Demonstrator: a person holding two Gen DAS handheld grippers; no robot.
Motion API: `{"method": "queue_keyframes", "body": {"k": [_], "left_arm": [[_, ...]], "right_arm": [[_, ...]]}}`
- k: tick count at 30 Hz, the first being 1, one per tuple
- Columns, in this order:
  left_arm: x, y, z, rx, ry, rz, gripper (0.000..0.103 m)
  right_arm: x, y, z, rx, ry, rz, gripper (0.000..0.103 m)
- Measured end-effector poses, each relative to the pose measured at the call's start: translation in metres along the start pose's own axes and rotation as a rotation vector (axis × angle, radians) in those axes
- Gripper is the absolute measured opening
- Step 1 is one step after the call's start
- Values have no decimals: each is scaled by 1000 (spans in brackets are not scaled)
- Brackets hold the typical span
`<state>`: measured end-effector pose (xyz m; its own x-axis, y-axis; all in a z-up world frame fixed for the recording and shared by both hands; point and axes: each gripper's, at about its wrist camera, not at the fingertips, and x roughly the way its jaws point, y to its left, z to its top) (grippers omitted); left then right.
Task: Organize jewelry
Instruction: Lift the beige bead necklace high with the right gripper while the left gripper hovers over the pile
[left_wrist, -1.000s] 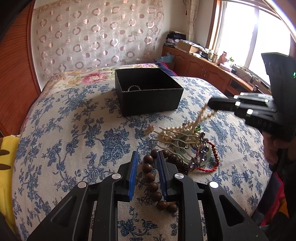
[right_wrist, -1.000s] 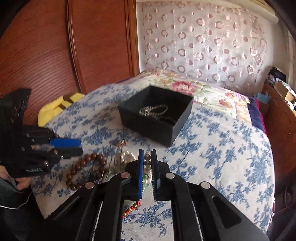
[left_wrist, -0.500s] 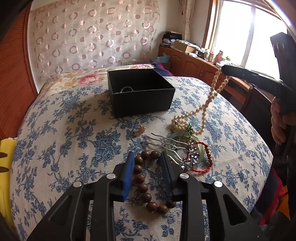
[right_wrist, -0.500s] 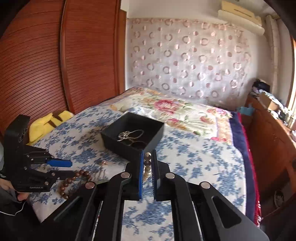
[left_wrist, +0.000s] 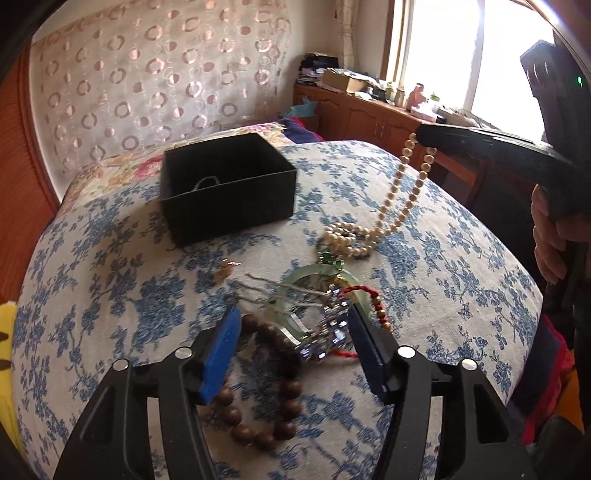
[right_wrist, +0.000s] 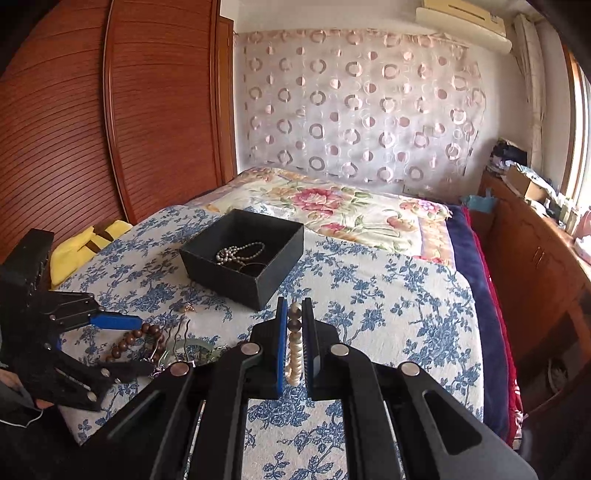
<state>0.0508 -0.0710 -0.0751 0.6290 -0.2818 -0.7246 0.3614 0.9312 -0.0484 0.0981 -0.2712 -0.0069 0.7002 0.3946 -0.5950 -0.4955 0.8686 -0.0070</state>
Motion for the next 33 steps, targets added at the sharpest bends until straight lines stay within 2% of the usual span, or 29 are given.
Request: {"method": "queue_keyframes", "body": {"k": [2, 12, 22, 33], "left_arm": [[5, -6, 3, 16, 5, 11, 63], [29, -21, 6, 98, 55, 81, 65], [24, -1, -4, 60, 74, 97, 65], [12, 20, -11, 5, 67, 104, 71]], "right_arm": [[1, 0, -2, -1, 3, 2, 9], [6, 2, -8, 10, 15, 24, 9], [13, 4, -11, 13, 27, 37, 9], [17, 7, -14, 12, 35, 39, 9]]}}
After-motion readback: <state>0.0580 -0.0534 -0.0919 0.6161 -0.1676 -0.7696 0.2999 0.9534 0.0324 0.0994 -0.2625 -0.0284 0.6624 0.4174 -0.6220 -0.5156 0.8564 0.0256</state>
